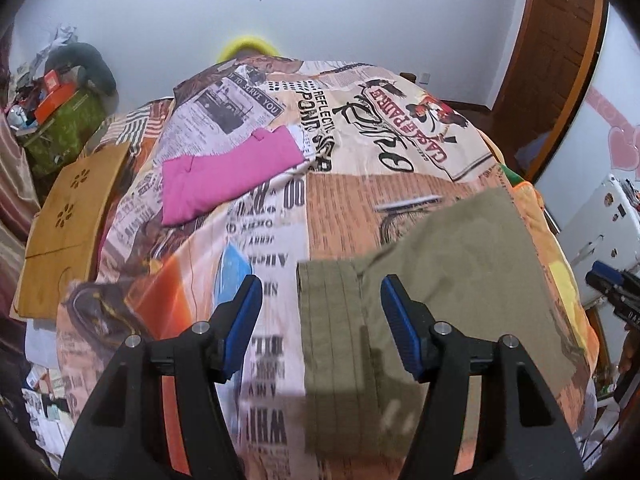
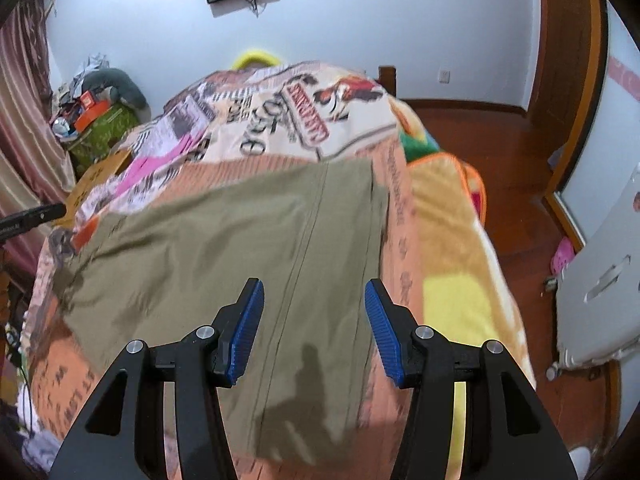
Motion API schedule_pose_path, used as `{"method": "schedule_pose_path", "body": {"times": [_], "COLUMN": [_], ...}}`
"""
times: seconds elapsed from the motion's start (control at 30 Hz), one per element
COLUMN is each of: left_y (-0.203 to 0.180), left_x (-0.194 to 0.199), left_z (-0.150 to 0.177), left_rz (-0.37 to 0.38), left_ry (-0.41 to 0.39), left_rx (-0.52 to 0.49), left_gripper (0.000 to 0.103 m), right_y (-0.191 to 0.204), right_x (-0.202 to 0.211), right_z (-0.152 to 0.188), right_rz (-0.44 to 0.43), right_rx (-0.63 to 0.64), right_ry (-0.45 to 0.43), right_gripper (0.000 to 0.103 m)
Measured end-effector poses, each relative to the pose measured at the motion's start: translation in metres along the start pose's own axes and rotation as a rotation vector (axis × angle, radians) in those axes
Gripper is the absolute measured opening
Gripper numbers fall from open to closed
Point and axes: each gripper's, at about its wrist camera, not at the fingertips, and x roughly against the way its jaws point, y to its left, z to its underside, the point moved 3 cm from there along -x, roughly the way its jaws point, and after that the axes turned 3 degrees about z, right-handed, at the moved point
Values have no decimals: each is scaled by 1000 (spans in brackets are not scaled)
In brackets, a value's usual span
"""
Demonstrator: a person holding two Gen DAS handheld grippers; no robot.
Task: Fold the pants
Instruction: 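Move both grippers to the waistband end and close them on it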
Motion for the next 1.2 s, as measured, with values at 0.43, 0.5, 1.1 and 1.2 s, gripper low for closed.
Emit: {"method": "schedule_pose_path", "body": {"times": [0.43, 0.5, 1.1, 1.2], "left_y": [2, 1, 13, 17], "left_x": [-72, -81, -124, -124], "left_z": [-18, -17, 5, 7], "left_rz": [11, 32, 64, 68], "left_ry": [108, 131, 224, 215], "left_rx": [5, 14, 76, 105], "left_gripper": [62, 62, 64, 64], "right_y": [-27, -31, -44, -43], "right_x": [-60, -76, -181, -187], "right_z": [-61, -67, -78, -73], "right_rz": [38, 38, -9, 19], "right_rx": [24, 21, -22, 4], "right_ry": [-31, -16, 136, 156], "right_gripper": [49, 49, 39, 11]}}
